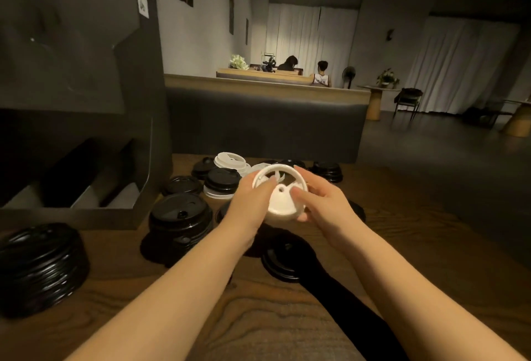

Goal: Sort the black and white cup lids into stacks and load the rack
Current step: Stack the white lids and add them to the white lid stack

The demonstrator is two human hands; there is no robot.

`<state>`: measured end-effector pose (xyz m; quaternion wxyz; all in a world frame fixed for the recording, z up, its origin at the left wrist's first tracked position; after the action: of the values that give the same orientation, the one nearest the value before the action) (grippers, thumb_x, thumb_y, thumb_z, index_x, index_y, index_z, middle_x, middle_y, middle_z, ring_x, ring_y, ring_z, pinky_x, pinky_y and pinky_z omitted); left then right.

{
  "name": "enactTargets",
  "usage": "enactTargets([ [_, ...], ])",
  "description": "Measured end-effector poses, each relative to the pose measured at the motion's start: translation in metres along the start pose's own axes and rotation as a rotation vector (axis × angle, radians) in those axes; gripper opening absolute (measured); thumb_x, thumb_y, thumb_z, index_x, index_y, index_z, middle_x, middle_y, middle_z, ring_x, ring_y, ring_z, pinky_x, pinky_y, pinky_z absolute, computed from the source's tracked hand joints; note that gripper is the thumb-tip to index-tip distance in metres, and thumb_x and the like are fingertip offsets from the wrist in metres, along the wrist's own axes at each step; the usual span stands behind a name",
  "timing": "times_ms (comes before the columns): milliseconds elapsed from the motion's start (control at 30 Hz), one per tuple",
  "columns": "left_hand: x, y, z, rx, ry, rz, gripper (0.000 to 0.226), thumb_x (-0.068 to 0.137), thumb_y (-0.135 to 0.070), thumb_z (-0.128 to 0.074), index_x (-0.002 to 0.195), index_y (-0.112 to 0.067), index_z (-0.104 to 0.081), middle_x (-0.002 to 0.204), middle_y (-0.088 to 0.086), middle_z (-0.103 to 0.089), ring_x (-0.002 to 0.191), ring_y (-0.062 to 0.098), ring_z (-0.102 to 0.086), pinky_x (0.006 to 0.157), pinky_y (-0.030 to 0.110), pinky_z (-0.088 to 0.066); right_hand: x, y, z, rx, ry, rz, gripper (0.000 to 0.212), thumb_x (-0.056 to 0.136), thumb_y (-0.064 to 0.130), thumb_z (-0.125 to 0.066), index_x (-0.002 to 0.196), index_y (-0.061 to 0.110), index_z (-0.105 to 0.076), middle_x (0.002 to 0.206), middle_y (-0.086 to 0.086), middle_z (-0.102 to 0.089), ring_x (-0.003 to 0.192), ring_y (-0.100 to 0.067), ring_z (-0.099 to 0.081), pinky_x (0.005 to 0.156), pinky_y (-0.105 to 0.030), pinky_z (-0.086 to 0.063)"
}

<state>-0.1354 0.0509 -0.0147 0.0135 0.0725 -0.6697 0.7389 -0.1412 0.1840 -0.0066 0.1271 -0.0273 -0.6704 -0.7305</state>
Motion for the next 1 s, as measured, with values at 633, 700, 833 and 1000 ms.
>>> enactTargets([
  [633, -0.089, -0.030, 0.206, 0.138, -0.358, 0.060, 0.039, 0.089, -0.029, -0.064, 0.124, -0.011, -0.060, 0.114, 0.004, -0.065, 0.099, 0.018, -0.062, 0.064, 0.023, -0.046, -0.036, 0.066, -0.192, -0.145, 0.035, -0.017, 0.035, 0.097, 0.018, -0.052, 0.131, 0.023, -0.050, 0.112, 0.006, -0.051, 0.099, -0.010, -0.051, 0.062, -0.015, -0.047],
  [700, -0.097, -0.027, 0.233, 0.129, -0.399, 0.068, 0.041, 0.088, -0.031, -0.066, 0.125, -0.012, -0.060, 0.116, 0.005, -0.065, 0.104, 0.021, -0.062, 0.070, 0.025, -0.049, -0.039, 0.073, -0.219, -0.172, 0.058, -0.009, 0.035, 0.096, 0.018, -0.054, 0.130, 0.023, -0.052, 0.117, 0.005, -0.055, 0.104, -0.013, -0.054, 0.074, -0.023, -0.052],
  [833, -0.110, -0.038, 0.287, 0.231, -0.452, 0.007, 0.041, 0.088, -0.038, -0.064, 0.123, -0.016, -0.061, 0.113, 0.002, -0.066, 0.099, 0.017, -0.061, 0.063, 0.021, -0.045, -0.038, 0.089, -0.272, -0.141, 0.097, 0.040, 0.037, 0.096, 0.016, -0.054, 0.133, 0.022, -0.052, 0.127, 0.001, -0.057, 0.106, -0.013, -0.054, 0.082, -0.028, -0.055],
  [1000, -0.121, -0.046, 0.350, 0.316, -0.448, 0.023, 0.029, 0.096, -0.036, -0.052, 0.109, -0.013, -0.063, 0.095, -0.001, -0.061, 0.086, 0.012, -0.054, 0.059, 0.019, -0.038, -0.024, 0.101, -0.325, -0.103, 0.118, 0.046, 0.039, 0.095, 0.020, -0.056, 0.134, 0.019, -0.052, 0.126, 0.002, -0.056, 0.103, -0.011, -0.052, 0.086, -0.026, -0.051],
])
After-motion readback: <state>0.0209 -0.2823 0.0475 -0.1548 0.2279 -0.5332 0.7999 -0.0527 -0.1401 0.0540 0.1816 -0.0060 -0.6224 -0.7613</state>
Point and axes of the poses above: each hand's wrist, its own x-axis towards the middle knuckle, its own z-axis out of the back of the hand, y = z × x, the point moved 9 cm from there along x, towards the middle knuckle
